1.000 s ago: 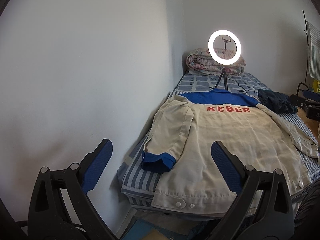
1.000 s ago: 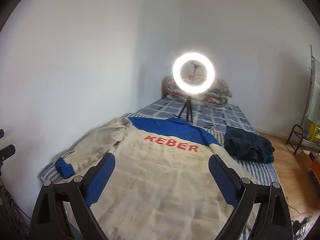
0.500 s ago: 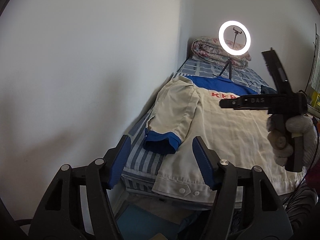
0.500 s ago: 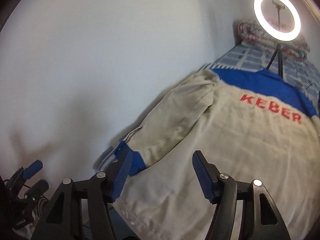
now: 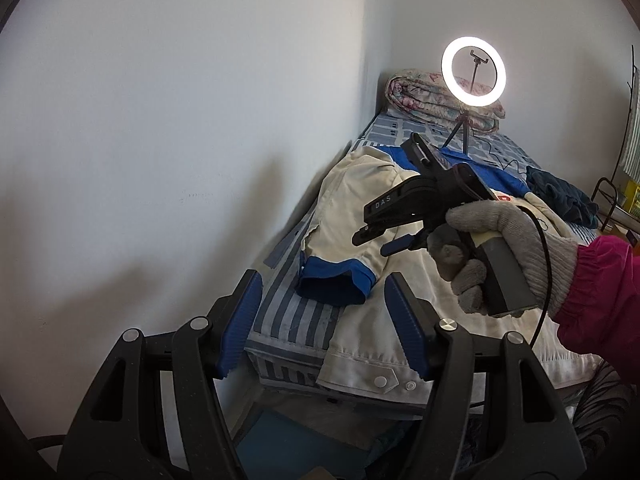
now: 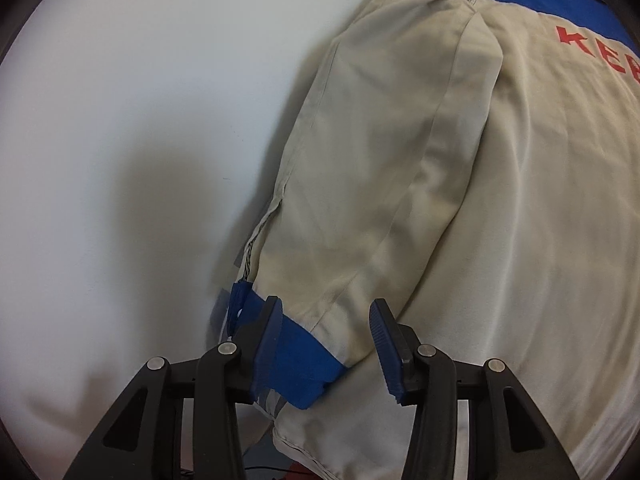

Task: Fold large clothes
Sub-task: 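Move the right gripper to the blue sleeve cuff and close on it, then close the left gripper on the blue cuff while the right gripper releases it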

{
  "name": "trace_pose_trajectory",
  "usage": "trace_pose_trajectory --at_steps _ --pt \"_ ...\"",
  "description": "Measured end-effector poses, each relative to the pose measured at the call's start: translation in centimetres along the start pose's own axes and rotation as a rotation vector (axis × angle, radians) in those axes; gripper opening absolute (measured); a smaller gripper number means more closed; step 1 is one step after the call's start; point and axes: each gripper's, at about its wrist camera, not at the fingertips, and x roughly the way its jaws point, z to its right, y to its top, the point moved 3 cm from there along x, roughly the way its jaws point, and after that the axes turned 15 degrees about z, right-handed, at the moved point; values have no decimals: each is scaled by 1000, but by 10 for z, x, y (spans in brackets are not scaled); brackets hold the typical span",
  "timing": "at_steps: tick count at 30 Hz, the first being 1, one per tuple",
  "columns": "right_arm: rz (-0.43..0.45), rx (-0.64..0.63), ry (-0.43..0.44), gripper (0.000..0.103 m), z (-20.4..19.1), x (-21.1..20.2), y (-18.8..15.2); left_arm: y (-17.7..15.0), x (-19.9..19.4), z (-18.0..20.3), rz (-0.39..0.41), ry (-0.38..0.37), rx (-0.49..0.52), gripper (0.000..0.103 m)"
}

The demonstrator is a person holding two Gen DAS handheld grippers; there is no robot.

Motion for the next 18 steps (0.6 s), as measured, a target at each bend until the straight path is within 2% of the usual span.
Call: trace_pose_trajectory --at_steps 4,9,11,12,13,15,18 --pt "-70 -10 -107 49 -4 21 -6 -3 1 -5 -3 2 -13 66" --pt "-109 -15 -156 51 -7 39 -13 -4 2 -8 -2 5 -17 66" --pt "-111 -18 -169 34 -6 43 -13 -5 3 -9 -2 5 -13 66" --pt "-111 -15 -157 22 -5 43 -10 -6 3 -9 -3 4 -14 66" --pt "-106 -6 -134 14 -4 40 -10 -6 3 -9 -4 3 -14 66" --pt "-89 -3 -102 5 -4 34 -10 -7 5 -9 -11 3 -14 66" --pt "-54 35 -44 1 -6 17 -8 -8 6 -10 -16 -2 -18 66"
